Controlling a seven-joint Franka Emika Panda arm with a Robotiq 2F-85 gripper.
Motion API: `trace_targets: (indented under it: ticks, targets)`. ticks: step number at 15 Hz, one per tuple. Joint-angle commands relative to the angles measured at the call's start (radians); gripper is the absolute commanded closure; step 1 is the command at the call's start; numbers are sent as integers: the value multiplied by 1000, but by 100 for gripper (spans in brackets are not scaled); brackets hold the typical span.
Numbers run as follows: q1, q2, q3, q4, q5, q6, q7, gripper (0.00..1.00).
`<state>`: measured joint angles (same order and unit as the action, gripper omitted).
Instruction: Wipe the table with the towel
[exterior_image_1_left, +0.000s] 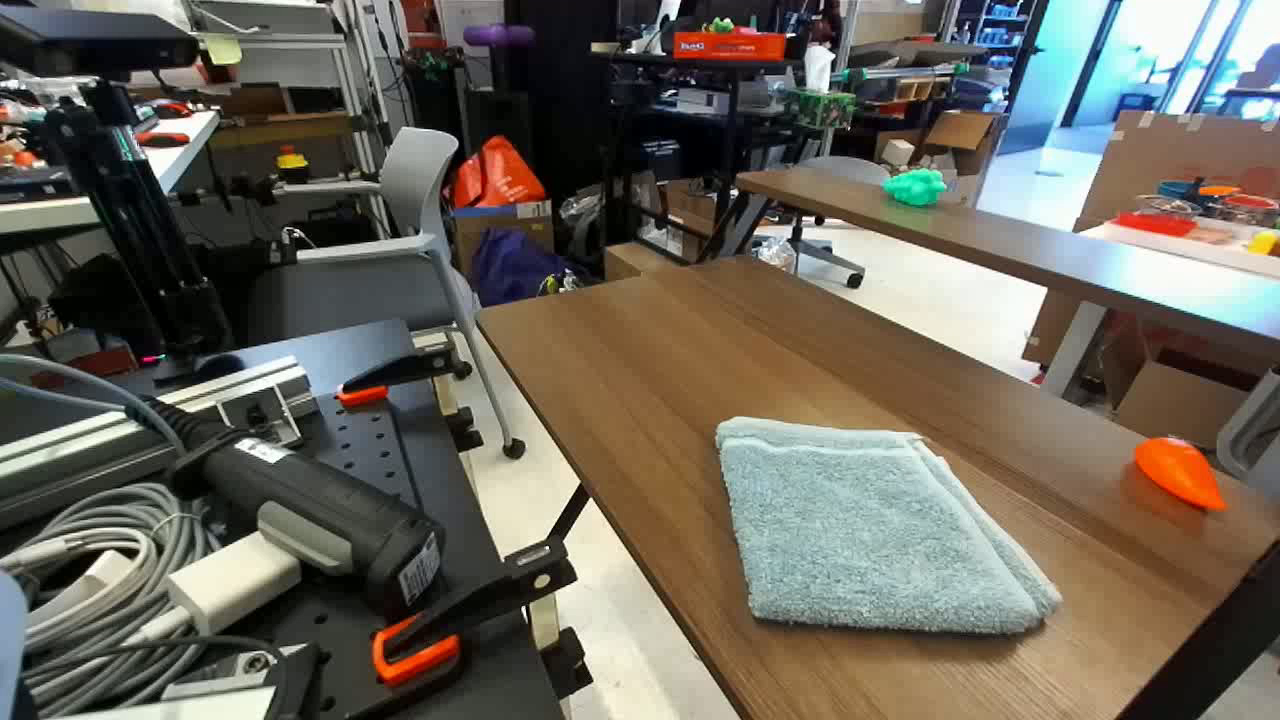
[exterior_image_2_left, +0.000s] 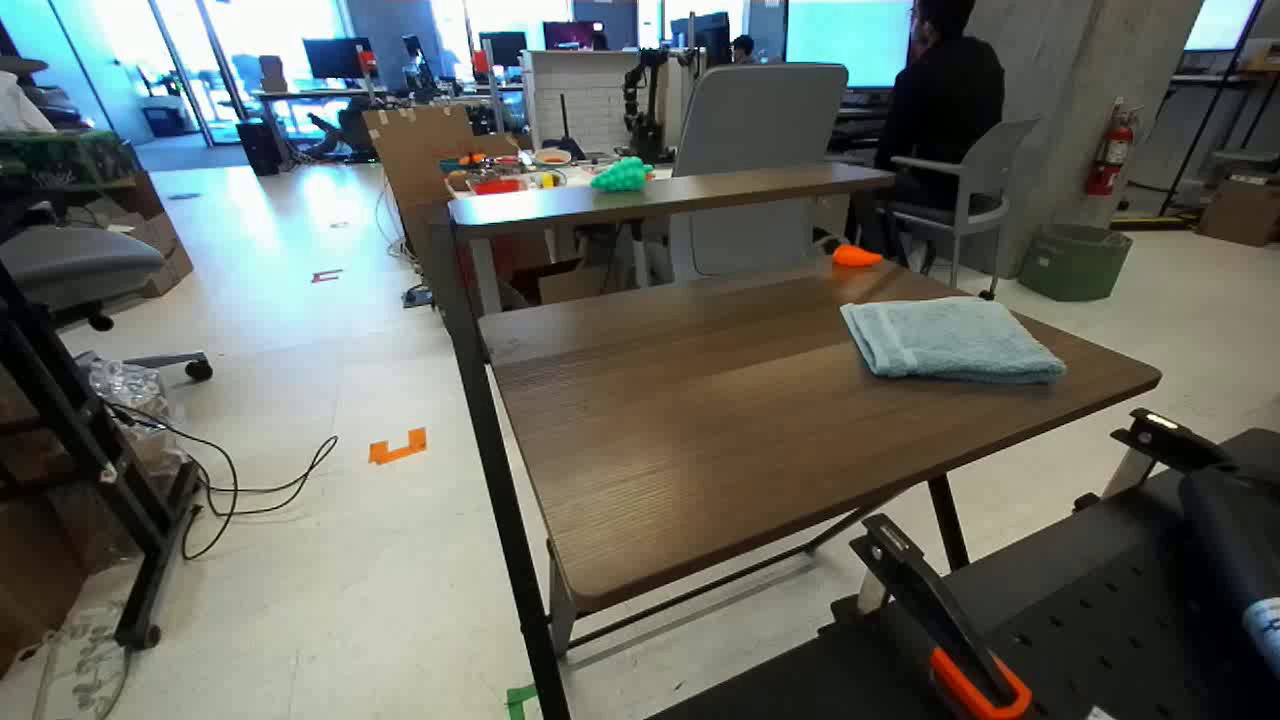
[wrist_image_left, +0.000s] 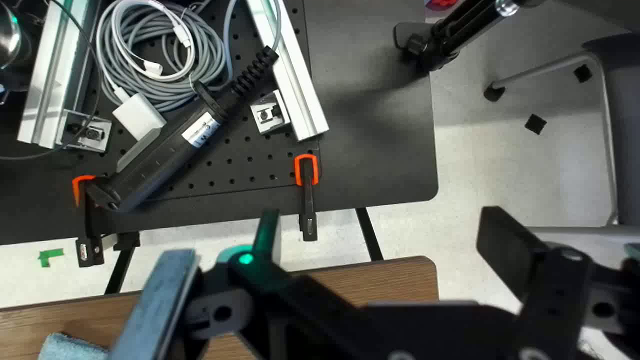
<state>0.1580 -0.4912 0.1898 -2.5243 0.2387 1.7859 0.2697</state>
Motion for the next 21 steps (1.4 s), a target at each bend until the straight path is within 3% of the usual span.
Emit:
trace_targets:
  ticks: [1, 3, 5, 10, 15, 16, 18, 19, 21]
  targets:
    - [-5, 0, 4, 3, 1, -3, -2, 0]
    - [-2, -3, 8, -3, 13, 35, 5, 0]
    - [-21, 38, -7, 4, 82, 175, 44, 0]
    - [-139, 272, -83, 65, 49, 491, 86, 0]
    - [-245, 515, -213, 164, 44, 752, 97, 0]
    - [-262, 569, -238, 202, 42, 779, 112, 0]
    - [-280, 662, -278, 303, 38, 676, 175, 0]
    - [-263, 567, -268, 193, 53, 738, 107, 0]
    - [-271, 616, -283, 223, 53, 738, 102, 0]
